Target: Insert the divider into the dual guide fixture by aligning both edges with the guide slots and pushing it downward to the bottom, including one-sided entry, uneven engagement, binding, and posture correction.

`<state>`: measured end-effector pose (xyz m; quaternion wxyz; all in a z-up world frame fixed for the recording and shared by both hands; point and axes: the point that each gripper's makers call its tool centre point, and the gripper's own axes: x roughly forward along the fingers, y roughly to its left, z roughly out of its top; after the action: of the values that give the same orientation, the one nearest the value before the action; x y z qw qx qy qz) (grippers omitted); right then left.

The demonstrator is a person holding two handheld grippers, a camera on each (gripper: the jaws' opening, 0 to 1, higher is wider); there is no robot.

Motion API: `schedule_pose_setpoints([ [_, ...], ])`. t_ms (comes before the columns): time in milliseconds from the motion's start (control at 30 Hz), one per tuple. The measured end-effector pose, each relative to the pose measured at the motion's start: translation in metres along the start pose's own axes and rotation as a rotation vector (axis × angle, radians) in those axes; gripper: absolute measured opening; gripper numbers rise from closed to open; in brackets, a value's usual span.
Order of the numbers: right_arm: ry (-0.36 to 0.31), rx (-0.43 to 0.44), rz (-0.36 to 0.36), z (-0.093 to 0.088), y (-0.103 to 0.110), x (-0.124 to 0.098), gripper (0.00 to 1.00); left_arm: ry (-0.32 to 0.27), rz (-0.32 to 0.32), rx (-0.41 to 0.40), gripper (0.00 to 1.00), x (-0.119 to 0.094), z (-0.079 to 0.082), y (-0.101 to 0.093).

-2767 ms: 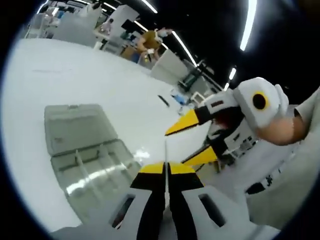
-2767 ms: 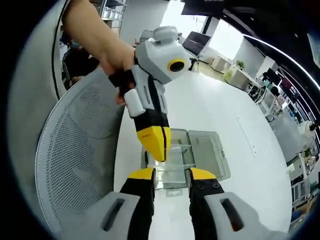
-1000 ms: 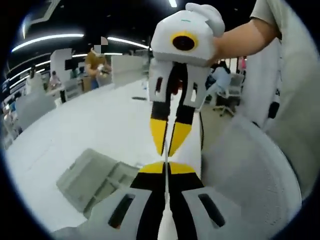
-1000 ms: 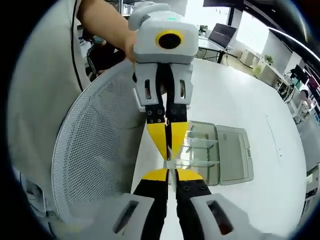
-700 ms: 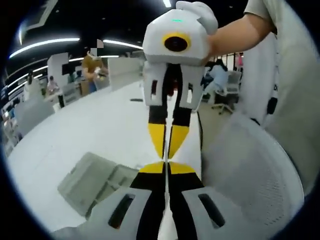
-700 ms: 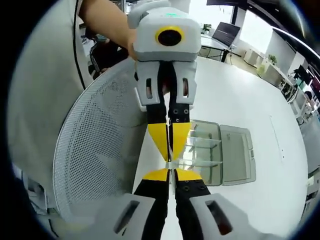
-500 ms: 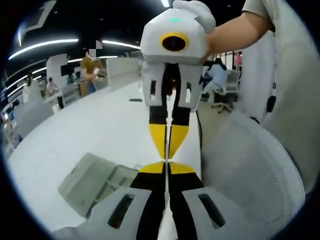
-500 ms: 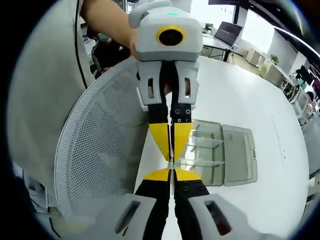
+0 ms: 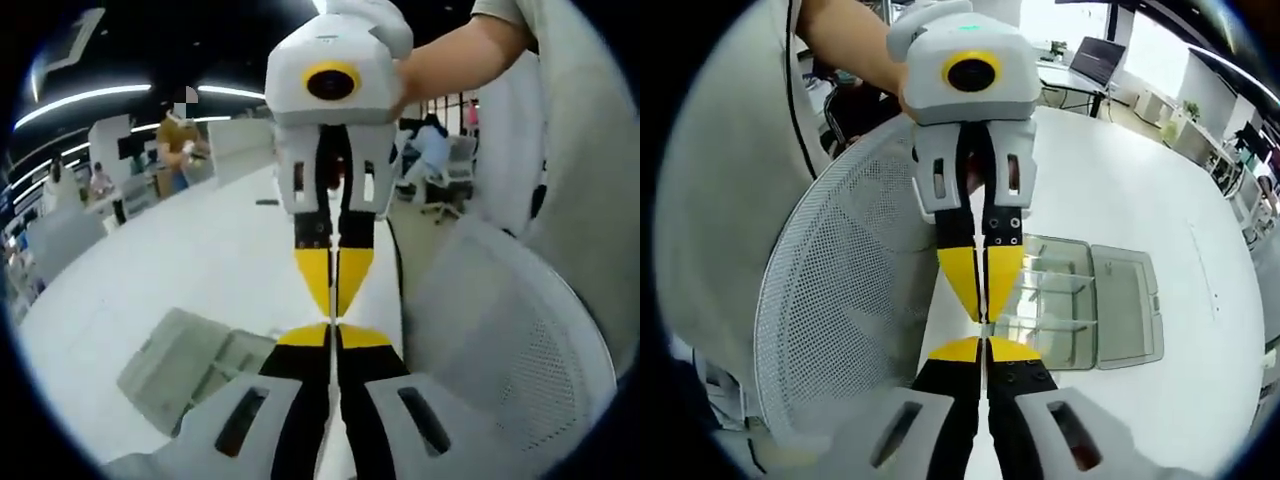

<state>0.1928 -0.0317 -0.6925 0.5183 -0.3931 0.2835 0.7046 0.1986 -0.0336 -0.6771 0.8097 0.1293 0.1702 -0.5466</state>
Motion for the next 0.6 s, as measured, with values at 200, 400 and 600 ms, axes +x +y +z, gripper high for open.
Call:
schedule_pose_setpoints([
  [200, 0.005, 0.009, 0.011, 0.0018, 0.0007, -0.0001, 0.0, 0.006, -0.007, 0.005, 0.0, -0.0014, -0.0027, -0.0013],
  [400, -0.027, 0.098, 0.036, 0.0039, 0.0001, -0.0031, 0.0, 0.003, -0.019, -0.032, 0.0, -0.0004, -0.003, 0.0002],
  [600, -0.046, 0.151, 0.053, 0.0044, 0.0018, -0.0029, 0.0, 0.008, -0.038, -0.059, 0.0, 0.0013, -0.0051, -0.0011],
])
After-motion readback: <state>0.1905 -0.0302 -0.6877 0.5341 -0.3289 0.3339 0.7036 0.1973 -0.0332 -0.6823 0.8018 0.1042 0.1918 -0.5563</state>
